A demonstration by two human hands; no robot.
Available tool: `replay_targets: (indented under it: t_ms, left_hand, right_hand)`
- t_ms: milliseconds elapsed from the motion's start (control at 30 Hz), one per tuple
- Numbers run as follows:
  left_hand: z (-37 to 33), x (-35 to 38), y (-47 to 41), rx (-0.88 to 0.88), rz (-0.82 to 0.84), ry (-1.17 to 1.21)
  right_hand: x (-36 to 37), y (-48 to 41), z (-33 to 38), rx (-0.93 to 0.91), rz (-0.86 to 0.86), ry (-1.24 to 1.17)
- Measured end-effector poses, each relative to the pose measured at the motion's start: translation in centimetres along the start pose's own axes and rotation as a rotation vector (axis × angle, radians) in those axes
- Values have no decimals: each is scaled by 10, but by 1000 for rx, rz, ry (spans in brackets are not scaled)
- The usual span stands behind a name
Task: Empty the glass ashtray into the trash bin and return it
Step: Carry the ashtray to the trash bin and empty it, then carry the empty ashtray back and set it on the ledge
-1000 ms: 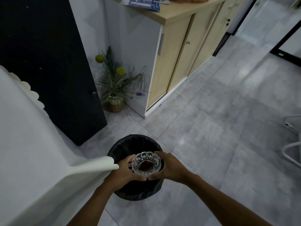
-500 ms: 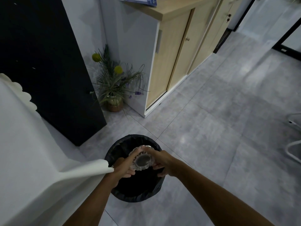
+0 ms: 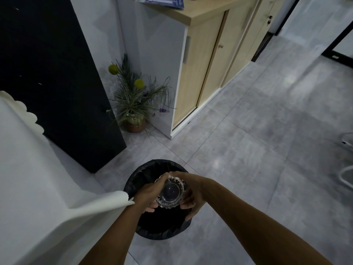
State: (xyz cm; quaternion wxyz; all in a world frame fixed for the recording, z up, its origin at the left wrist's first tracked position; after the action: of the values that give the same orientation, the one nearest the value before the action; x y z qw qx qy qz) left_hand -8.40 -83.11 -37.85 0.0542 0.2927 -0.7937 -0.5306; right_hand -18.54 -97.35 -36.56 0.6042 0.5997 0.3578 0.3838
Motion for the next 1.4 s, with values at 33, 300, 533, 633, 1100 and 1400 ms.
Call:
replay_targets:
  t_ms: [33, 300, 533, 633, 1100, 1400]
  left_hand:
    - [1, 0, 0, -9, 4, -3]
    - [-2, -2, -4, 16, 16, -22]
    - [-15, -2, 8, 193, 58, 12]
    - [-9, 2, 29, 302, 105, 123]
    - [-36, 10, 146, 714, -268, 18]
    - [-88, -29, 279, 874, -270, -5]
  right_hand:
    - [0, 0, 0, 4, 1, 11]
    - [-5, 1, 1, -42, 24, 91]
    - [-21, 12, 4, -319, 81, 62]
    - [-26, 27, 3, -459, 73, 99]
    - [-31, 160, -39, -1214, -356, 544]
    - [-24, 303, -62, -1384, -469, 539]
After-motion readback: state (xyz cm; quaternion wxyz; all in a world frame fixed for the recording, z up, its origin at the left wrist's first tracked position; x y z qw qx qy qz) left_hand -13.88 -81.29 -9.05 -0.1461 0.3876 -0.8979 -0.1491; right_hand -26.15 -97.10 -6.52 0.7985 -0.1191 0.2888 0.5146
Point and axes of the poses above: each hand's wrist, its own y-axis away from the middle knuckle, its own x-axis out of the palm, z = x × y, the point moved 4 cm from there along -y, towards the middle knuckle
